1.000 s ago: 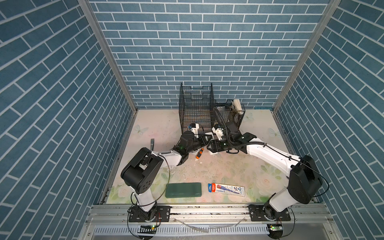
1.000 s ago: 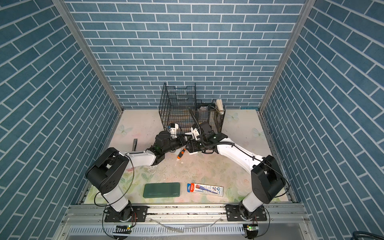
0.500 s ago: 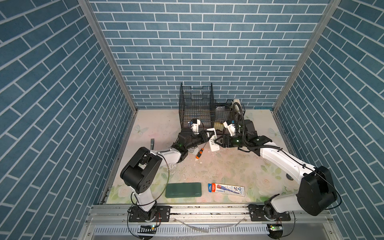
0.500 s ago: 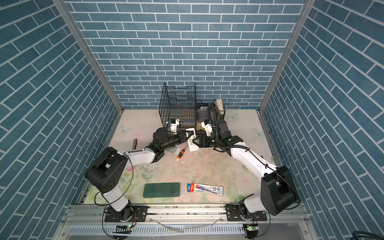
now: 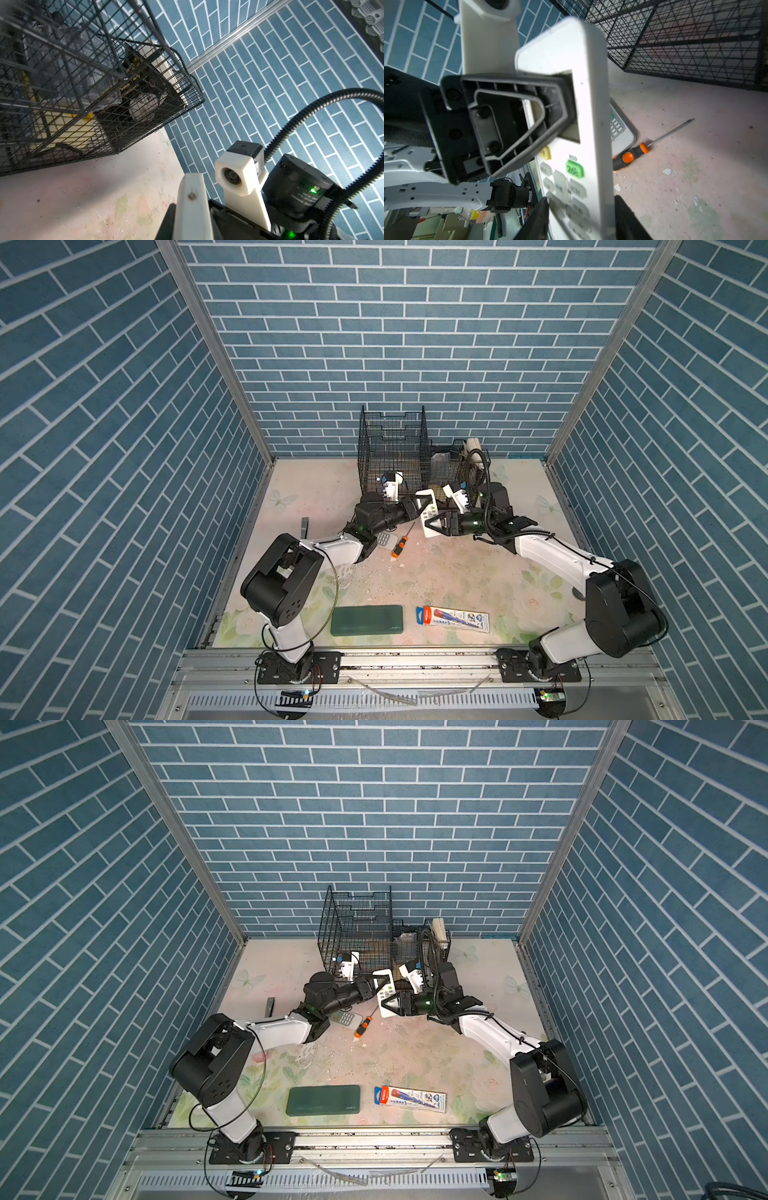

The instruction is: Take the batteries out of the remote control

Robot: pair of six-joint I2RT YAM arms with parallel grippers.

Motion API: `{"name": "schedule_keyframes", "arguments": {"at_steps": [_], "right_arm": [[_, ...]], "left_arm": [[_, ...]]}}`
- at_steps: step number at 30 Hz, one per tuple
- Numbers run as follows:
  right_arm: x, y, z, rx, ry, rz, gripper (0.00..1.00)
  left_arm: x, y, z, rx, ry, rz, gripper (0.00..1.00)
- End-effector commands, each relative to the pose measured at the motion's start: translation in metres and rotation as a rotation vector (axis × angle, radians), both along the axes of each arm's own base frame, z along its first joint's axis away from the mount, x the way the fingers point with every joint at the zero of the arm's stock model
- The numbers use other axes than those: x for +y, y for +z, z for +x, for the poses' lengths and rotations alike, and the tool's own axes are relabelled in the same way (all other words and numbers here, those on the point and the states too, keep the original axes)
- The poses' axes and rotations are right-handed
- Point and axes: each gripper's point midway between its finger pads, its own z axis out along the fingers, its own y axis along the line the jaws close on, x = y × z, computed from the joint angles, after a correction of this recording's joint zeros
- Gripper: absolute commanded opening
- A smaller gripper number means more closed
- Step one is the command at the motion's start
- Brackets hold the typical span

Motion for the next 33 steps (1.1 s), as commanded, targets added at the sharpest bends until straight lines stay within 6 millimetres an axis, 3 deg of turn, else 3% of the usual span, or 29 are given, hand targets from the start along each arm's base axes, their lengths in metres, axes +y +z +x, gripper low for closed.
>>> {"name": "schedule_keyframes", "arguments": {"at_steps": [1, 16, 25, 33], "right_arm": [[0.004, 0.007, -0.008, -0.003, 0.055, 0.077, 0.47], [0.005, 0.038, -0.009, -0.021, 0.108, 0.246, 0.41], [0.005, 0.044, -0.012, -0.028, 0.130, 0.271, 0.38], [0.005, 0.045, -0.015, -0.025, 0.136, 0.273, 0.26]], "left_arm": [[-0.003, 0.031, 0.001, -0.091, -0.026, -0.069, 0.00], [-0.006, 0.044, -0.002, -0.171, -0.052, -0.117, 0.00], [-0.007, 0.037, 0.000, -0.179, -0.048, -0.114, 0.00], [-0.008, 0.031, 0.004, -0.169, -0.043, -0.128, 0.00]]}}
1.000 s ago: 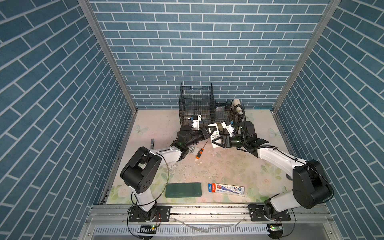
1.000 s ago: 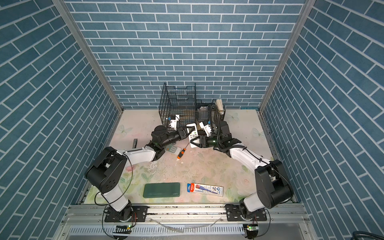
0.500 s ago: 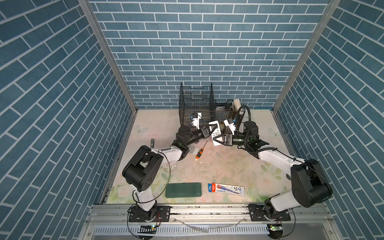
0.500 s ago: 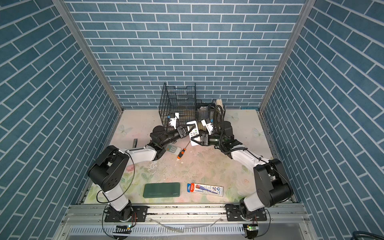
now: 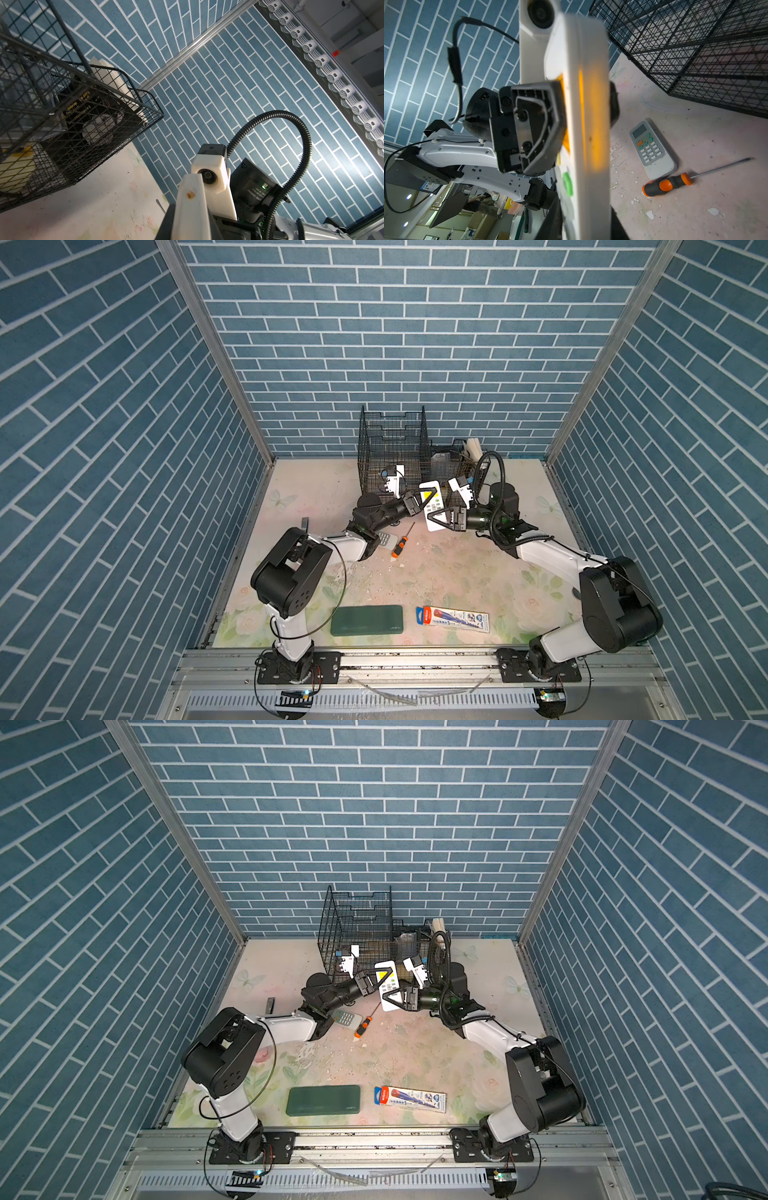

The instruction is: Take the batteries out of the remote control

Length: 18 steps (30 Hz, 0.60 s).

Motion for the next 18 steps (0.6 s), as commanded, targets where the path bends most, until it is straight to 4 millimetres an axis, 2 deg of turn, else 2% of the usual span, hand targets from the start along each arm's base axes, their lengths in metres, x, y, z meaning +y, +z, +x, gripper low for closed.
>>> {"name": "schedule_keyframes", "arguments": {"at_steps": [1, 15, 18], "right_arm": [[0.002, 0.010, -0.010, -0.004, 0.040, 0.035, 0.24], [0.000, 0.011, -0.008, -0.006, 0.021, 0.009, 0.01], [0.000, 0.011, -0.006, 0.000, 0.012, -0.008, 0.00]], "left_arm": [[0.000, -0.003, 0.008, -0.045, 0.032, 0.018, 0.00], [0.015, -0.008, 0.011, -0.032, 0.068, 0.017, 0.28], [0.019, -0.009, 0.011, -0.028, 0.072, 0.015, 0.35]]}}
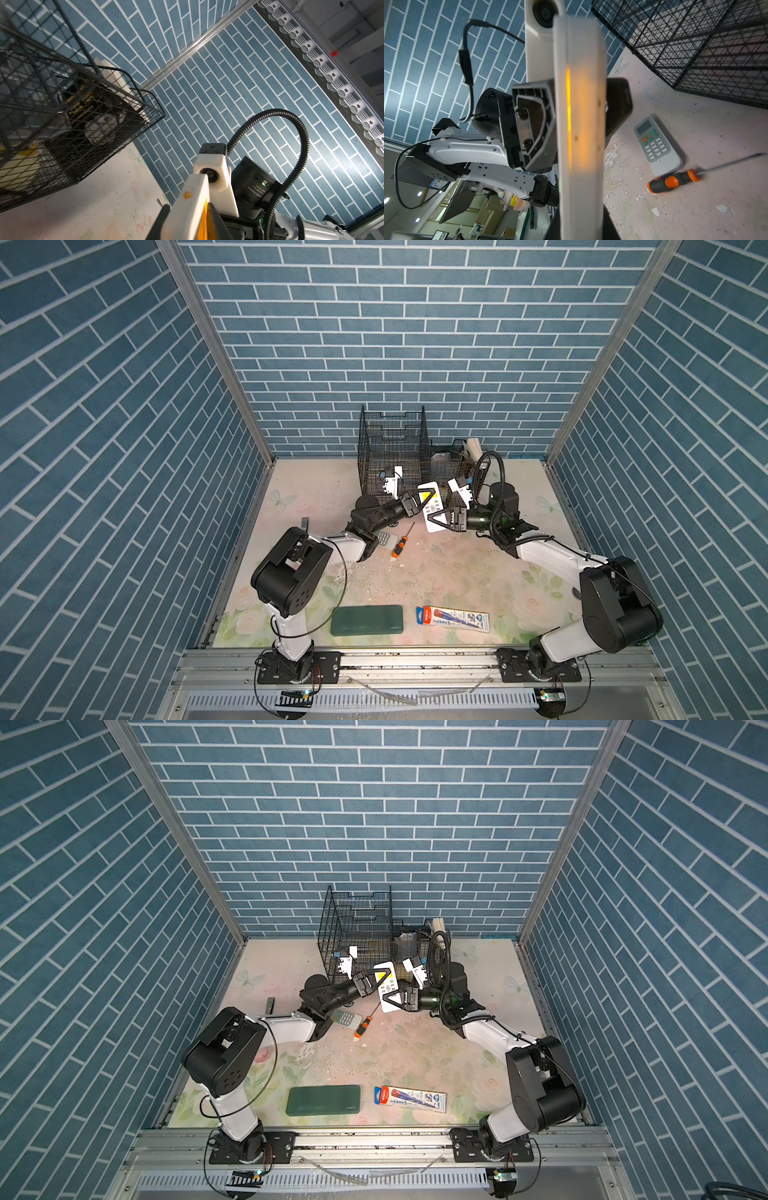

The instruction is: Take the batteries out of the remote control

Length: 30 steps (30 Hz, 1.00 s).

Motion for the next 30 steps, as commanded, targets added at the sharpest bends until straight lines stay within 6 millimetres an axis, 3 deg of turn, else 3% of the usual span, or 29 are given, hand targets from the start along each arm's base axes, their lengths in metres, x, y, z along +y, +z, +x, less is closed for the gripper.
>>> {"name": "schedule_keyframes", "arguments": {"at_steps": [1, 8, 13, 22, 27, 30], "right_arm": [[0.000, 0.015, -0.002, -0.034, 0.000, -0.003, 0.00], [-0.002, 0.009, 0.003, -0.020, -0.029, -0.074, 0.00], [-0.018, -0.013, 0.012, -0.008, -0.130, -0.275, 0.00], [-0.063, -0.048, 0.020, -0.136, -0.295, -0.718, 0.00], [-0.060, -0.054, 0.010, -0.289, -0.261, -0.915, 0.00], [-0.056, -0.050, 0.006, -0.381, -0.258, -0.983, 0.00]], "left_arm": [[0.013, -0.003, 0.009, -0.021, 0.054, 0.010, 0.37], [0.028, -0.003, 0.012, -0.010, 0.075, 0.008, 0.47], [0.044, -0.008, 0.010, 0.041, 0.103, 0.058, 0.49], [0.074, -0.050, -0.006, 0.350, 0.196, 0.439, 0.58], [0.092, -0.055, -0.022, 0.490, 0.213, 0.617, 0.64], [0.093, -0.049, -0.027, 0.548, 0.188, 0.669, 0.67]]}}
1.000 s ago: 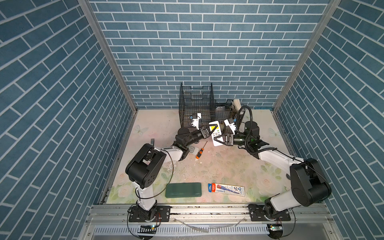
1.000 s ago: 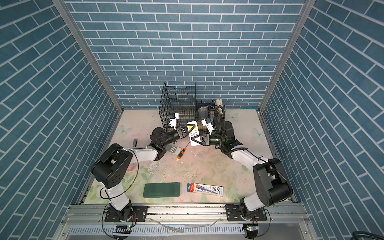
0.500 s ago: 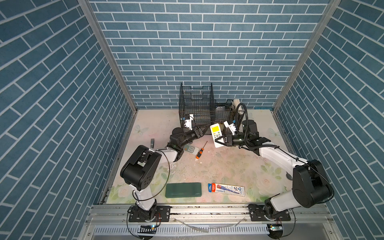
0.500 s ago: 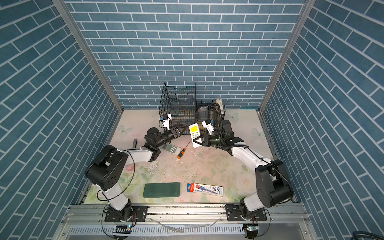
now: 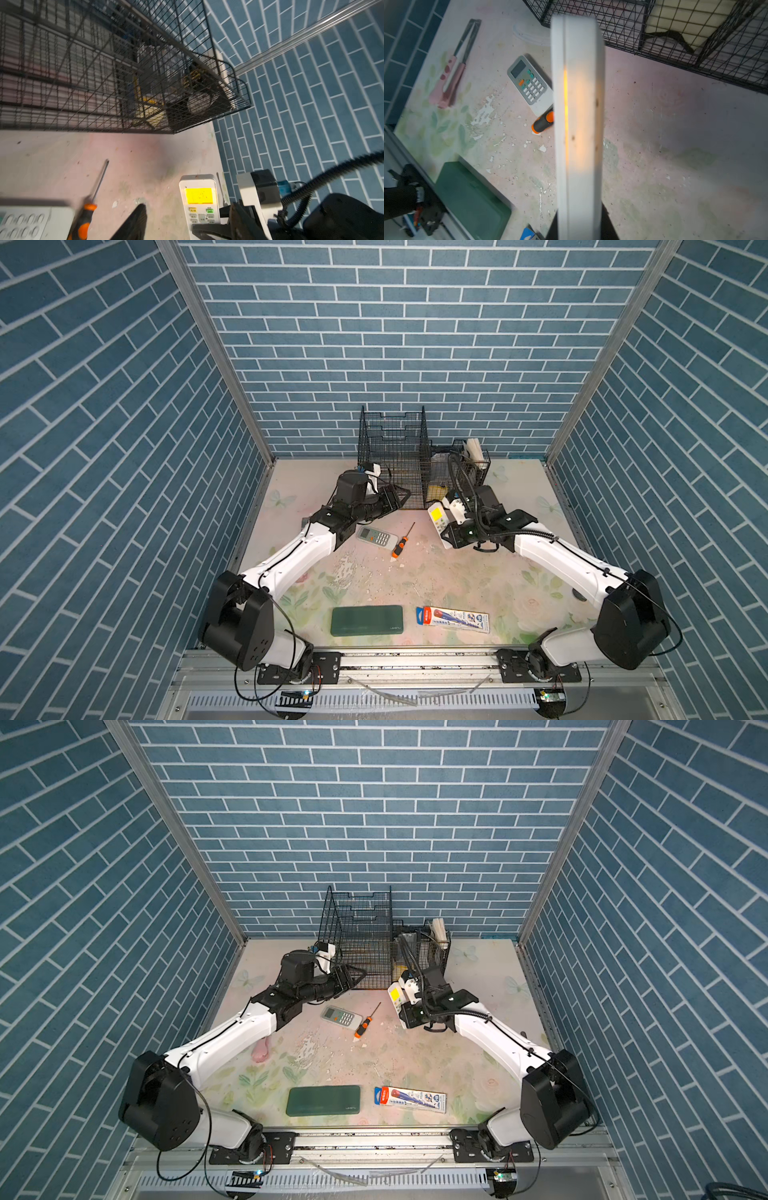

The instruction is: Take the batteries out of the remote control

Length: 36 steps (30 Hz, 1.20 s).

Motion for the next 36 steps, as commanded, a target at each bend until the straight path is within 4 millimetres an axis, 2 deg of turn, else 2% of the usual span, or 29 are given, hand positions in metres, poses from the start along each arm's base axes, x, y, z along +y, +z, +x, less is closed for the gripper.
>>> {"name": "schedule_keyframes", "arguments": {"at_steps": [1, 6, 17, 25, 33, 36], "right_arm": [[-0.011, 0.024, 0.008, -0.185, 0.036, -0.175, 0.00], [-0.002, 0.028, 0.000, -0.296, 0.095, -0.285, 0.00], [0.021, 0.034, -0.006, -0.428, 0.172, -0.326, 0.00], [0.034, 0.035, -0.009, -0.478, 0.209, -0.338, 0.00], [0.036, 0.039, -0.006, -0.544, 0.202, -0.363, 0.00], [0.036, 0.039, -0.003, -0.570, 0.188, -0.376, 0.00]], "left_arm": [[0.015, -0.030, -0.023, 0.194, -0.018, 0.151, 0.67], [0.001, -0.020, -0.020, 0.277, -0.046, 0.106, 0.68], [-0.023, -0.033, -0.022, 0.452, -0.087, 0.002, 0.68], [-0.035, -0.029, -0.017, 0.507, -0.093, -0.064, 0.68], [-0.043, -0.039, -0.022, 0.610, -0.103, -0.124, 0.52], [-0.044, -0.040, -0.023, 0.632, -0.107, -0.129, 0.50]]}}
